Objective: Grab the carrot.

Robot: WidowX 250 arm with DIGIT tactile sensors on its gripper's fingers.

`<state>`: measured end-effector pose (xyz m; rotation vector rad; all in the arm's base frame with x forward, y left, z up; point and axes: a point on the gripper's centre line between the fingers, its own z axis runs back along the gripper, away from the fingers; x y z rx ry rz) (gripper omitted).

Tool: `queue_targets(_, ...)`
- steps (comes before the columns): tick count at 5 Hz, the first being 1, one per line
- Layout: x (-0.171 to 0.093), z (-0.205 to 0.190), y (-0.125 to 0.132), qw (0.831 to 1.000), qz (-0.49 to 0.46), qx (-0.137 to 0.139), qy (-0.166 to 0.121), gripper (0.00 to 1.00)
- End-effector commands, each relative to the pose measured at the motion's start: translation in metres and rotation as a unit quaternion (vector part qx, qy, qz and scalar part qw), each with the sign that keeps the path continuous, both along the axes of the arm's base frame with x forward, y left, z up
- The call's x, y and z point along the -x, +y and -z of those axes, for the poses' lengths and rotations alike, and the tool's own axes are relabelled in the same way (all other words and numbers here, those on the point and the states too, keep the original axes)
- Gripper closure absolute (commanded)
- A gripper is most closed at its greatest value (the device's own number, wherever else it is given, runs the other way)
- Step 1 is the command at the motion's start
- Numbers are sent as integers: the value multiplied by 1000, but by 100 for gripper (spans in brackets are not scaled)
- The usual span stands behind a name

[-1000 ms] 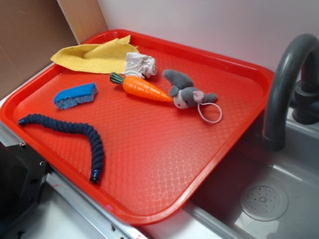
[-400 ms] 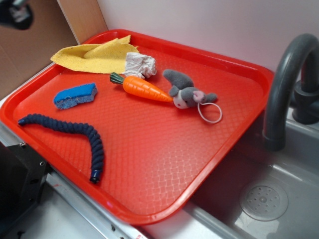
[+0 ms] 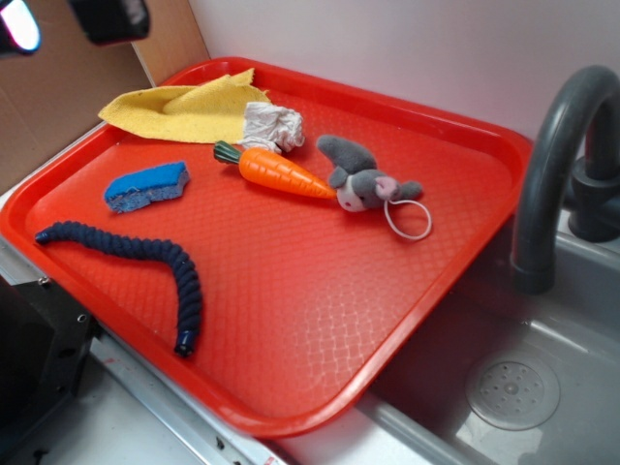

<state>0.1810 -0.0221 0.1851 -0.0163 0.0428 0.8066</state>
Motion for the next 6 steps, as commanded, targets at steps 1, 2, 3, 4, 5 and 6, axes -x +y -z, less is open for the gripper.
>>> queue_targets(1,-36,23,19,969,-246,-12,-23,0)
queue_targets(2,-56,43,18,948,-313,-47,-47,0)
queue_targets(3,-64,57,19,937,-328,-96,-68,0)
queue_targets(4,-76,78,21,936,-317,-131,-84,0)
queue_targets(5,-76,100,12,942,-293,-145,-80,0)
queue_targets(6,-80,124,8,953,-258,-135,-86,0)
